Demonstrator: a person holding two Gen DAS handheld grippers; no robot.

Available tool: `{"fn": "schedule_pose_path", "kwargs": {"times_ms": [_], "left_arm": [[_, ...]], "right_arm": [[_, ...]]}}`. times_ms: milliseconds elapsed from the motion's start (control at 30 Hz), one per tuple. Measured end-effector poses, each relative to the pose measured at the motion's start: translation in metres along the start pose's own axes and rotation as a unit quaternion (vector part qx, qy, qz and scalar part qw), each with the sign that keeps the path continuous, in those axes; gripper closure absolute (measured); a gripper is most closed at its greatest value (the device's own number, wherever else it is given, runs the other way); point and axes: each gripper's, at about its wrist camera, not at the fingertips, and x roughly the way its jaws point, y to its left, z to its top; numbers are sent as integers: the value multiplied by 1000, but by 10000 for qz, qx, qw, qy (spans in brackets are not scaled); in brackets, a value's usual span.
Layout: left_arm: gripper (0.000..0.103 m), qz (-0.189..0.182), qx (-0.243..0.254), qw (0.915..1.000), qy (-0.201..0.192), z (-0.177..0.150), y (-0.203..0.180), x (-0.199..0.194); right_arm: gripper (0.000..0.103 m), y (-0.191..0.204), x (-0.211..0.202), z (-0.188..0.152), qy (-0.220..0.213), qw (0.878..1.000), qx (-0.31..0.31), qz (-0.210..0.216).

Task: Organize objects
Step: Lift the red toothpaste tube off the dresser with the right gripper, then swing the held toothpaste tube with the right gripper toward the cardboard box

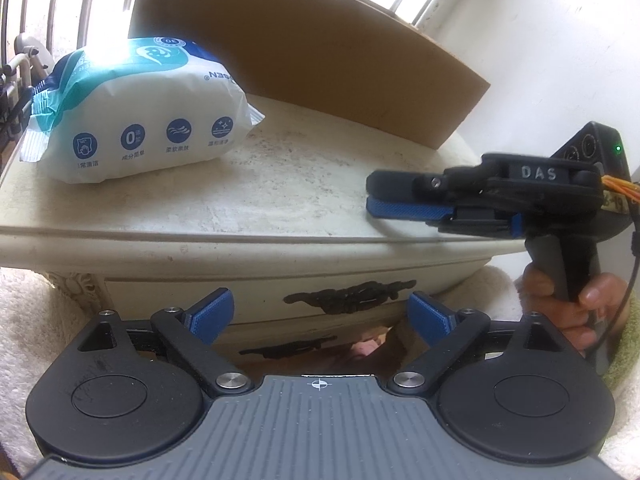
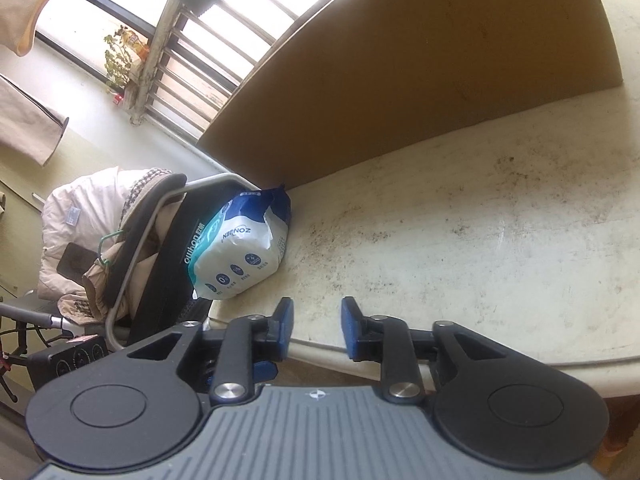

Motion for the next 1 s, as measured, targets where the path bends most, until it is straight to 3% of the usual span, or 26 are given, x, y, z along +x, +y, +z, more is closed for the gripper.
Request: {"fn": "schedule_pose_path", "kwargs": {"times_ms": [300,533,733,867,1000], "left_arm": [[9,300,-258,9988,302,-2,9,8],[9,538,-323,9973,370,-15,17,5],[9,563,-507,9970,132,-35,22,-14],[9,527,-296,9981,-96,-52,22,-32],[8,564,-154,9979,-267,-67,29,-47]], "right_arm": [[66,0,-6,19,-294,9975,-336,549],[65,7,-11,19,-533,9939,-633,735],[65,20,-15,-6,-498,9929,-806,724],[65,40,-23,-34,-484,9910,-1106,583],[49,58,-27,-73,-313,9882,-1485,223]]}}
